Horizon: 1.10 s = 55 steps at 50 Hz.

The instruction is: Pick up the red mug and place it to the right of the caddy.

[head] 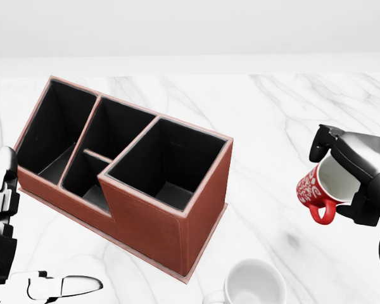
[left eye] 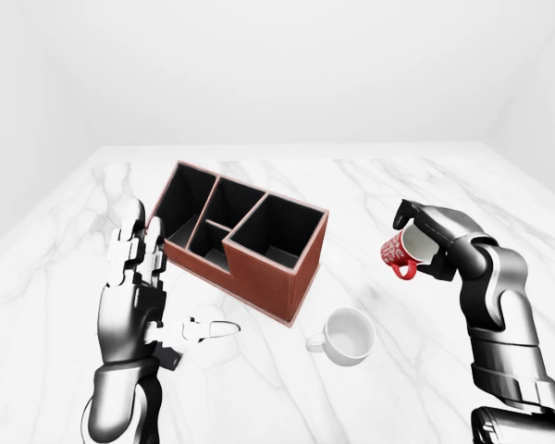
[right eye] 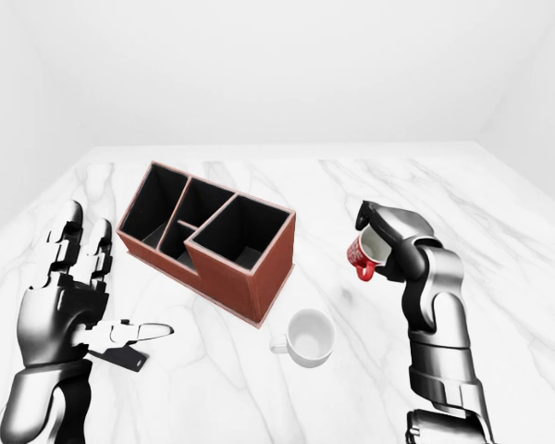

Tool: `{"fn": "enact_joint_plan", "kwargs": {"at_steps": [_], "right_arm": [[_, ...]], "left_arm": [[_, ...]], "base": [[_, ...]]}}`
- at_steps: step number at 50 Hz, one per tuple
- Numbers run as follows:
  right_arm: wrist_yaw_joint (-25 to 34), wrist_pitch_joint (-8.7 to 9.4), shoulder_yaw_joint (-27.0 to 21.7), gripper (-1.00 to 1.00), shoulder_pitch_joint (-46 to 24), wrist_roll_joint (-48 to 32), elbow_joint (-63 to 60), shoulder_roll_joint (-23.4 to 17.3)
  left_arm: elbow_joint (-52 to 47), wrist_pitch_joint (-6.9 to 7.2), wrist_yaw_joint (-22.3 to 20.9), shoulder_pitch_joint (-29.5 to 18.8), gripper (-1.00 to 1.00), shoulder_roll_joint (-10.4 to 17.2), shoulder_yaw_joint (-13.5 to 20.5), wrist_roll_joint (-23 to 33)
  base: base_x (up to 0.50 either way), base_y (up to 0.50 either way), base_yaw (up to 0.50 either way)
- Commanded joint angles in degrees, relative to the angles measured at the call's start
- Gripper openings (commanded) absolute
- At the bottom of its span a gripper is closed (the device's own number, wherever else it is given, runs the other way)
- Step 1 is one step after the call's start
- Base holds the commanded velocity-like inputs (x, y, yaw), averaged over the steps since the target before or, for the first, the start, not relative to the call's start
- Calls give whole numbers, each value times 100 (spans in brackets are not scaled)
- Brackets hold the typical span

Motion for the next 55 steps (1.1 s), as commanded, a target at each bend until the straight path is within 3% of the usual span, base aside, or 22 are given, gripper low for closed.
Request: {"fn": "enact_joint_plan", "kwargs": {"at_steps": [1,12,30,55], "right_arm": [[-1,0,383,-100,-505,-284,187,275],[-1,0,776,-100,-1200,-378,1351,564],[-13,0,1133,-100,-1663,-386,2952,820],[-811,0,1246,-100,-2265,-208,4417,819]], "left_arm": [[-4,0,9,5,100,-2,-33,16],[-38,0,9,33,100,4,-67,9],[2,0,22,18,100,8,-70,19],[-105,0,-1,31,100,4,-35,-18]], "base": [[0,0,0],[0,0,0],[0,0,0],[0,0,0]]}}
